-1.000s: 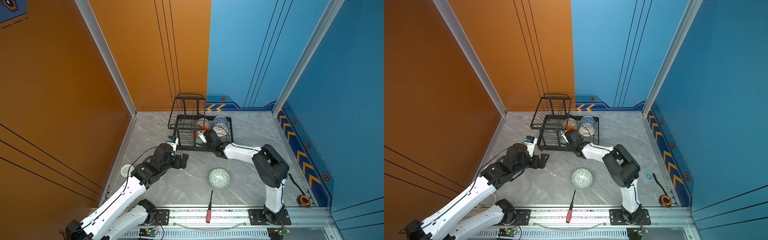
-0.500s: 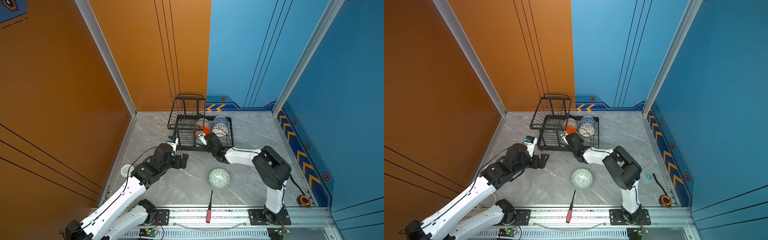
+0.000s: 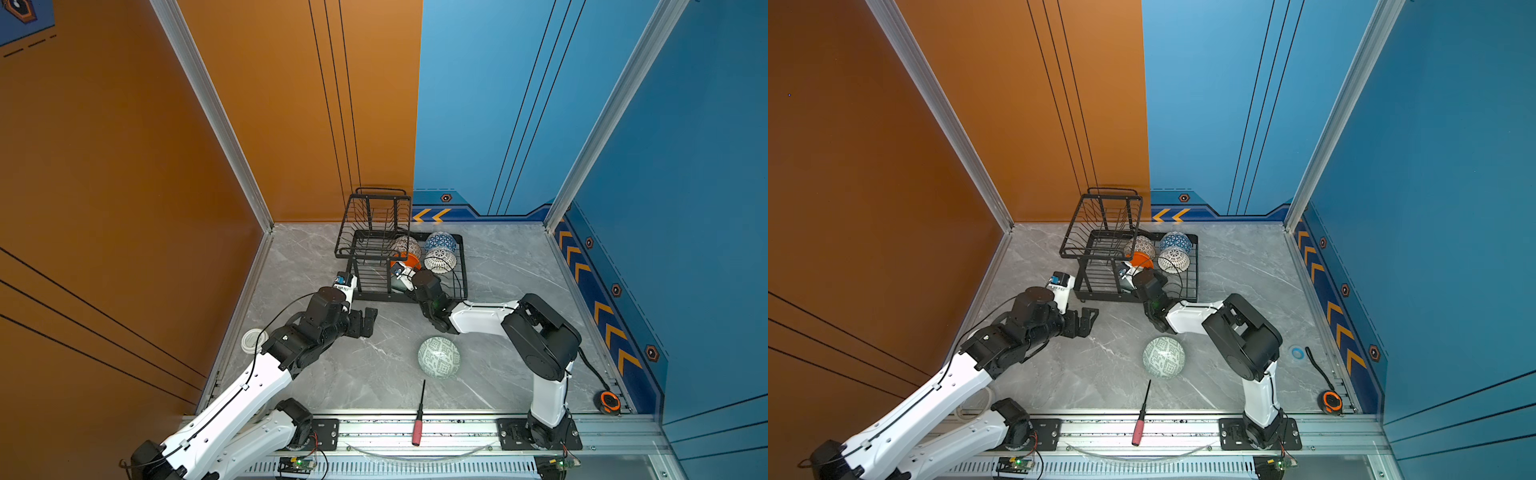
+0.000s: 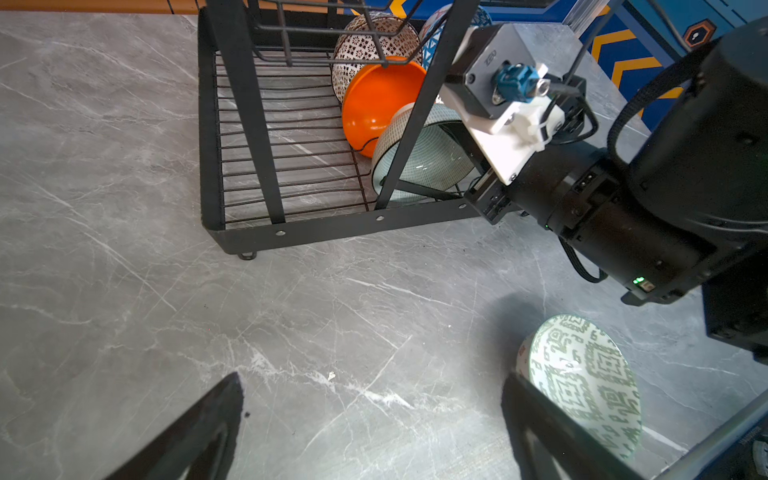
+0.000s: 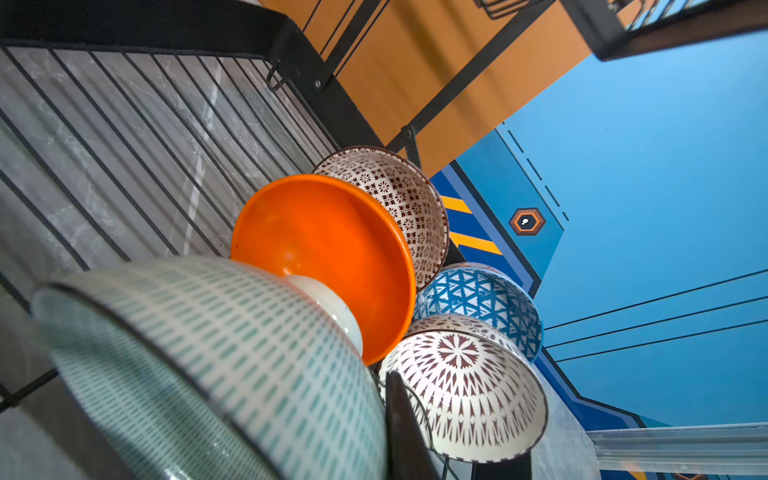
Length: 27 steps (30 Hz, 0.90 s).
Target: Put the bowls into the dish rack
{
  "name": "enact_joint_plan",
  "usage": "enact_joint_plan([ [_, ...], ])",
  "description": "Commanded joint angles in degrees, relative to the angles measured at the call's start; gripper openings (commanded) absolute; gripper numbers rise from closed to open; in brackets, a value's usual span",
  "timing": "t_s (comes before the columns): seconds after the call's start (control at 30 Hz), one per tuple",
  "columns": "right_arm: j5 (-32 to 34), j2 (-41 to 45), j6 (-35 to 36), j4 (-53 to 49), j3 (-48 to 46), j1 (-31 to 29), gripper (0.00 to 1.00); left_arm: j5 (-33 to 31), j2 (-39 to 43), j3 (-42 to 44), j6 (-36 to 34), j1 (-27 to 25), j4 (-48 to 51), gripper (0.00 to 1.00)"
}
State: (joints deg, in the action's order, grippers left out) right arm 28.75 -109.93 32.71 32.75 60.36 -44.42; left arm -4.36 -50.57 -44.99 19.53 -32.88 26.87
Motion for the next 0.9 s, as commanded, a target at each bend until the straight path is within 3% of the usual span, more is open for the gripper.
enact_joint_plan([
  [0.0, 1.07, 2.96, 3.37, 9.70, -0.06, -1.36, 0.00, 1.20, -0.03, 0.47, 0.49, 0.66, -0.07, 0.98],
  [0.23, 1.11, 0.92, 5.74, 13.38, -0.07, -1.36, 0.00, 1.22, 0.25, 0.83, 0.57, 0.62, -0.07, 0.98],
  [0.87, -3.34, -5.08, 4.81, 11.22, 2.15, 0.23, 0.00, 1.05, 0.87, 1.57, 0.68, 0.61, -0.07, 0.98],
])
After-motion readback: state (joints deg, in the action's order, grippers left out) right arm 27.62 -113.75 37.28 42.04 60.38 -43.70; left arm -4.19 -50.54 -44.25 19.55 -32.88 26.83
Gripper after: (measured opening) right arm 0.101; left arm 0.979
